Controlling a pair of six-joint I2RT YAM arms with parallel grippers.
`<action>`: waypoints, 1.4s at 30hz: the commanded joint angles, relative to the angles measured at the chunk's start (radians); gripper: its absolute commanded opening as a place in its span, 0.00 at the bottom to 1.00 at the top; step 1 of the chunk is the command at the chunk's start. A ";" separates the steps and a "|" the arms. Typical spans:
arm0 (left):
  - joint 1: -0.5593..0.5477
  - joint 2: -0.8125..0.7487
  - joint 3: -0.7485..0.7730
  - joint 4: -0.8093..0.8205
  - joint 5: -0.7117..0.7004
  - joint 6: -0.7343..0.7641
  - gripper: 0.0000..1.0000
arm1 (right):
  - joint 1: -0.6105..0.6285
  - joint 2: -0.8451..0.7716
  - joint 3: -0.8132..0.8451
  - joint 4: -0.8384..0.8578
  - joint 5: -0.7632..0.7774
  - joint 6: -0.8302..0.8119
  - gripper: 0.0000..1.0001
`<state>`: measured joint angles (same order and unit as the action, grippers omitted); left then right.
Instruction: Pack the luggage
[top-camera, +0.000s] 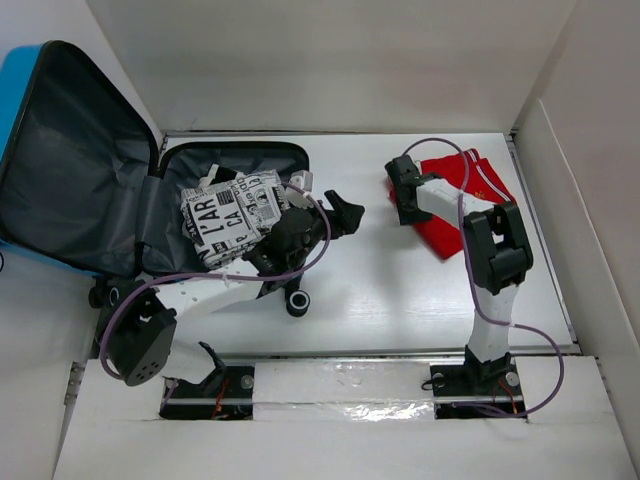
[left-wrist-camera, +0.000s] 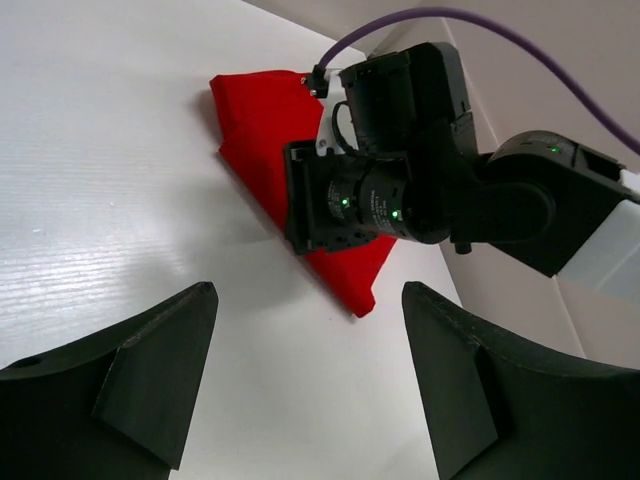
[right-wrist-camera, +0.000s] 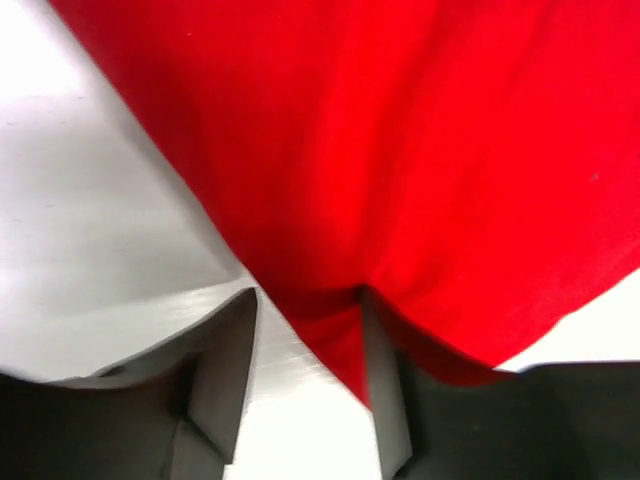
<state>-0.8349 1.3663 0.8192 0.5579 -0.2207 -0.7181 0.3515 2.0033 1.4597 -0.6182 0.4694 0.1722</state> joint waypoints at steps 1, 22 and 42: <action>0.008 0.001 -0.017 0.053 0.020 0.002 0.71 | 0.001 0.025 0.057 -0.077 0.043 -0.034 0.44; 0.028 0.042 -0.012 -0.035 -0.023 -0.037 0.66 | 0.230 -0.389 -0.262 0.192 -0.226 0.124 0.65; -0.050 0.540 0.375 -0.274 -0.023 -0.072 0.94 | -0.135 -1.104 -0.822 0.558 -0.431 0.155 0.52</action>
<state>-0.8875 1.8755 1.1042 0.3363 -0.2531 -0.7879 0.2382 0.9009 0.6376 -0.1818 0.1314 0.3328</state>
